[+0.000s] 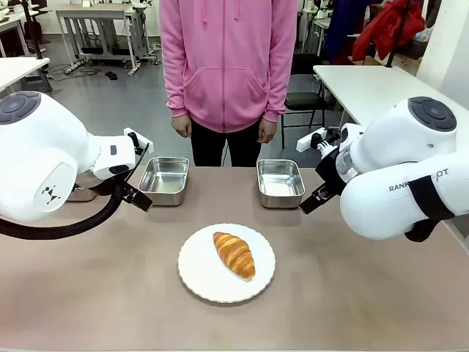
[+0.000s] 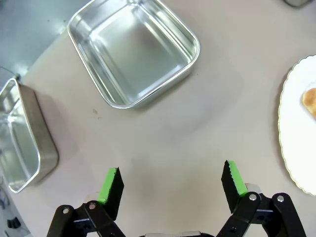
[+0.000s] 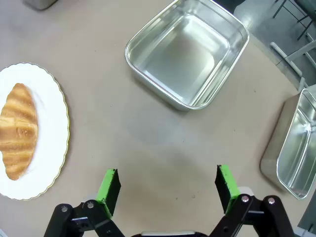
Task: Place the bread in the container.
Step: Place the Butter Roll into the Airtight Container indicated by the human.
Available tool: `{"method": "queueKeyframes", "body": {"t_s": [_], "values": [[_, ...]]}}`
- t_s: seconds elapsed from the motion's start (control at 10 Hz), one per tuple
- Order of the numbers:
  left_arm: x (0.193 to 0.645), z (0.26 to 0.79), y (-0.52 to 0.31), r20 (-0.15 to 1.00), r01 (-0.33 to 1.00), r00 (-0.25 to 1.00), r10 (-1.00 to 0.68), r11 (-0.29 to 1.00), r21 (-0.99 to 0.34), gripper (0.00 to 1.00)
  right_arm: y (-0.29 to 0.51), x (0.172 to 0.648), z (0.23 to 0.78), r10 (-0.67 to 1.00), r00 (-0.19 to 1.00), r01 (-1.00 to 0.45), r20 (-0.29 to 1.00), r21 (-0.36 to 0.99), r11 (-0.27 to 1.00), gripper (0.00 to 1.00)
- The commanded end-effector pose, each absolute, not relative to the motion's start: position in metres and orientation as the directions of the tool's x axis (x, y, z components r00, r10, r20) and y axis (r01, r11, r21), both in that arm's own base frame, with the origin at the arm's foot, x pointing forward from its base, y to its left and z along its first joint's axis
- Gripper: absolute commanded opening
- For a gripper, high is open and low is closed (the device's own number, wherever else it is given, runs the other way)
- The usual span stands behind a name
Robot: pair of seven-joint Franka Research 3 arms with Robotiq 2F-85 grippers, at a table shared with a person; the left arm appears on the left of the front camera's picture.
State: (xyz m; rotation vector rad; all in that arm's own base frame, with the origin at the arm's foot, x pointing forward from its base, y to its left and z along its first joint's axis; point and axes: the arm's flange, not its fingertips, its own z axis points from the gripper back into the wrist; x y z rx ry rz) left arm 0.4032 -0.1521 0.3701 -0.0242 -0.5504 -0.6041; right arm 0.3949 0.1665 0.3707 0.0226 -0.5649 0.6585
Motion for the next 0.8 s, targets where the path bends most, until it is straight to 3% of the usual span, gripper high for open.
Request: {"method": "queueKeyframes", "body": {"t_s": [0.0, 0.3, 0.5, 0.7], "values": [[0.403, 0.37, -0.152, 0.498, 0.545, 0.684, -0.533, 0.827, 0.136, 1.0, 0.166, 0.395, 0.371, 0.573, 0.647, -0.585, 0.504, -0.154, 0.796, 1.0], [0.403, 0.37, -0.152, 0.498, 0.545, 0.684, -0.533, 0.827, 0.136, 1.0, 0.167, 0.395, 0.371, 0.573, 0.647, -0.585, 0.504, -0.155, 0.796, 1.0], [0.411, 0.417, -0.106, 0.559, 0.546, 0.656, -0.507, 0.83, 0.112, 1.0, 0.139, 0.409, 0.437, 0.569, 0.616, -0.6, 0.544, -0.145, 0.787, 1.0], [0.441, 0.471, -0.021, 0.625, 0.602, 0.628, -0.463, 0.798, -0.014, 1.0, 0.09, 0.418, 0.498, 0.562, 0.577, -0.623, 0.592, -0.126, 0.772, 1.0]]}}
